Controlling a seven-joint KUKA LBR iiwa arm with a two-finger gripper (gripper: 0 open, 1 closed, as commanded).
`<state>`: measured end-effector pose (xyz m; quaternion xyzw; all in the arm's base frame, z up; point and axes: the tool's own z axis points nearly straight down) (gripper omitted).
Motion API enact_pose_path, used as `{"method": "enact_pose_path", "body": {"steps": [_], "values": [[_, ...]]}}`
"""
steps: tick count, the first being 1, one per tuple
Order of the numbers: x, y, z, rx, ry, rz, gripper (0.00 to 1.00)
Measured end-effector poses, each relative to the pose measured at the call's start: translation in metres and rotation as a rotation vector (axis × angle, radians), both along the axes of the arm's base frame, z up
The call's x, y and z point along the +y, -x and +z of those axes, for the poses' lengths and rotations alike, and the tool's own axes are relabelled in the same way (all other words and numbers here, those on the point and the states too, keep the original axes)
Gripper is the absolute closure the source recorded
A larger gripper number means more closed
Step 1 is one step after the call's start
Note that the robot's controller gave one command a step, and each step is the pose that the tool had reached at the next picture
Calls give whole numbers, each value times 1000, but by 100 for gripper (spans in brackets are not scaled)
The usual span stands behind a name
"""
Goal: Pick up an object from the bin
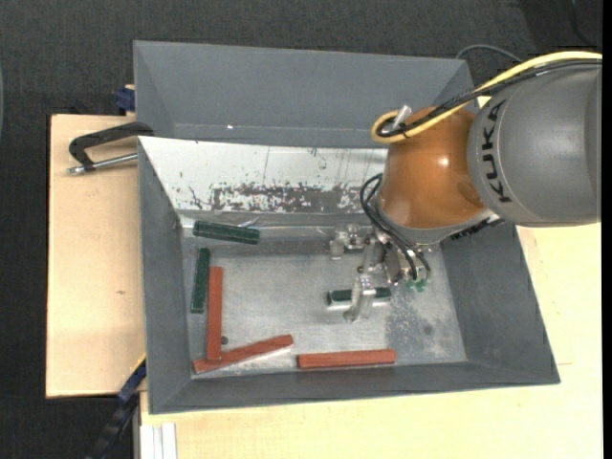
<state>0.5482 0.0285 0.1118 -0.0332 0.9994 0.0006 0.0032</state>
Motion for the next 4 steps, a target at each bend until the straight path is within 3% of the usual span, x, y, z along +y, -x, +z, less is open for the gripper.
{"method": "enact_pose_path", "body": {"steps": [1, 2, 3, 4], "values": [[-19, 7, -23, 9, 1, 56, 0], [-24, 11, -11, 4, 0, -32, 0], [-25, 13, -41, 6, 0, -20, 0], [-25, 20, -41, 6, 0, -74, 100]]}}
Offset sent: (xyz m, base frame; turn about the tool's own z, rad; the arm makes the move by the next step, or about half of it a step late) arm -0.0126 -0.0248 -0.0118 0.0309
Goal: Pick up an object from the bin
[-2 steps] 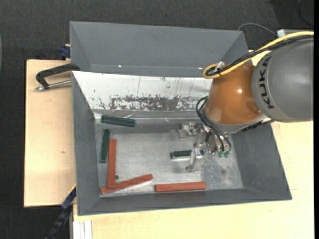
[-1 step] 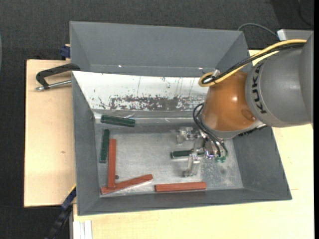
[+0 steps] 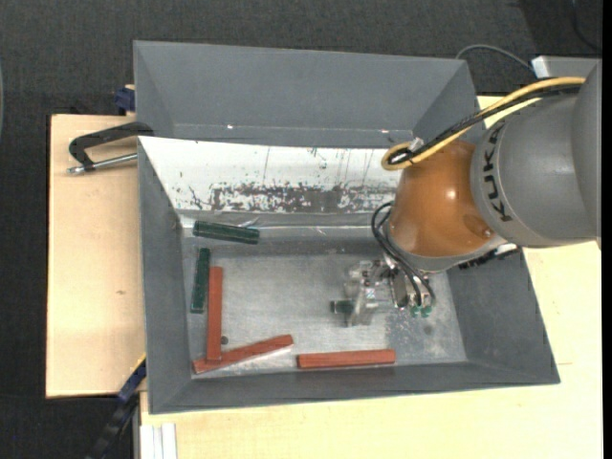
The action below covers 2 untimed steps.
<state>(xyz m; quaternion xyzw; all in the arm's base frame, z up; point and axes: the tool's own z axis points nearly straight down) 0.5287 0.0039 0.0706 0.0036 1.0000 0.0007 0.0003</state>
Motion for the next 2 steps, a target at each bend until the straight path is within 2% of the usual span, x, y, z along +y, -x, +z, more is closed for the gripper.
{"method": "enact_pose_path", "body": {"steps": [2], "values": [[0, 1, 3, 1, 0, 0, 100]]}}
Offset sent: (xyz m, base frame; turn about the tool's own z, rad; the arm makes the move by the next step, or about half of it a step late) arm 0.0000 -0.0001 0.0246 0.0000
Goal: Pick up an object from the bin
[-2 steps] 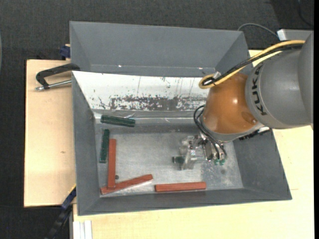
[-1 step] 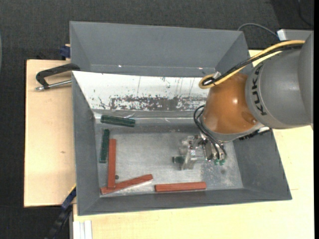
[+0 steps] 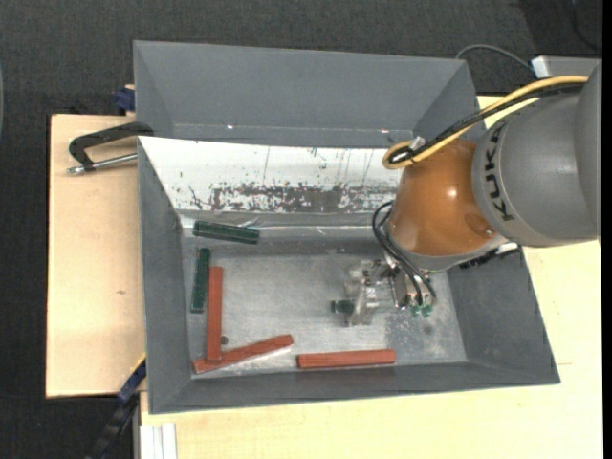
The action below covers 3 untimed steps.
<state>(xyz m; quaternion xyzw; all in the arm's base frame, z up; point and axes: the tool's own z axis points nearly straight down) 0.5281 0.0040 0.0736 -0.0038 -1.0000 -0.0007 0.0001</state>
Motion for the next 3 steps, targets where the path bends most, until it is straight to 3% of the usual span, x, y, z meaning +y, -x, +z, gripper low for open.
{"method": "enact_pose_path", "body": {"steps": [2, 3], "values": [[0, -1, 14, -6, 0, 0, 100], [0, 0, 23, 1, 0, 0, 100]]}}
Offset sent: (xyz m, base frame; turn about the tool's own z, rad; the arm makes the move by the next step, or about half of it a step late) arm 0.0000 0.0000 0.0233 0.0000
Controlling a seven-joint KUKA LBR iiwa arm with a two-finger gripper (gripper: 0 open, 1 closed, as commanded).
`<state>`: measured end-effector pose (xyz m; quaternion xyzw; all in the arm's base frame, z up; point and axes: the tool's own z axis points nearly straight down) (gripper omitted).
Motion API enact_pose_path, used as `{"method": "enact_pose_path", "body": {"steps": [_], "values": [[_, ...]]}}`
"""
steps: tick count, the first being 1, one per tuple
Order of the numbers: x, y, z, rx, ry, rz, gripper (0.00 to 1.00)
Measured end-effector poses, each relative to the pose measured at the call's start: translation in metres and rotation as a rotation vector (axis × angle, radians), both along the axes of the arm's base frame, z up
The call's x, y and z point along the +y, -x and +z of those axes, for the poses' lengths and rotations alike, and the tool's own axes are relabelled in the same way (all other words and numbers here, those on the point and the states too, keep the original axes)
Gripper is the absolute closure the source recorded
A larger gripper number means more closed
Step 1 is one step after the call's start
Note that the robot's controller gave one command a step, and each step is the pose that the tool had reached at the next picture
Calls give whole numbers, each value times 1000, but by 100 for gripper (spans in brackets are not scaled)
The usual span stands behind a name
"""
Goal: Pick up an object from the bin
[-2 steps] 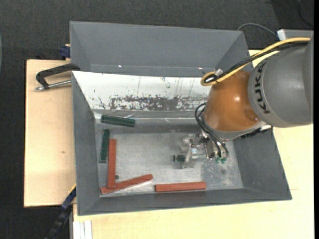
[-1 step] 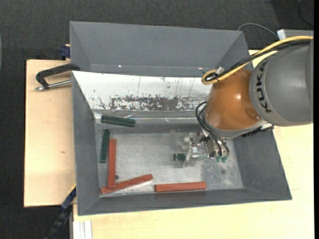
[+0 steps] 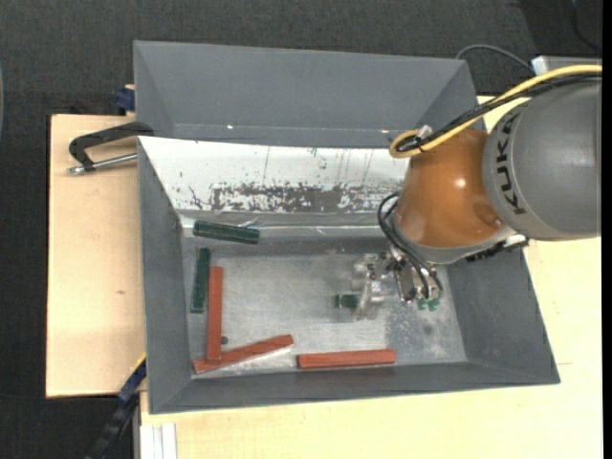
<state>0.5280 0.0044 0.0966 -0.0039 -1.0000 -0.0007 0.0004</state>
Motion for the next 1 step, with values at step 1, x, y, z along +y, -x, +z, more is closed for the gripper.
{"method": "enact_pose_path", "body": {"steps": [1], "values": [[0, 0, 19, 1, 0, 0, 100]]}}
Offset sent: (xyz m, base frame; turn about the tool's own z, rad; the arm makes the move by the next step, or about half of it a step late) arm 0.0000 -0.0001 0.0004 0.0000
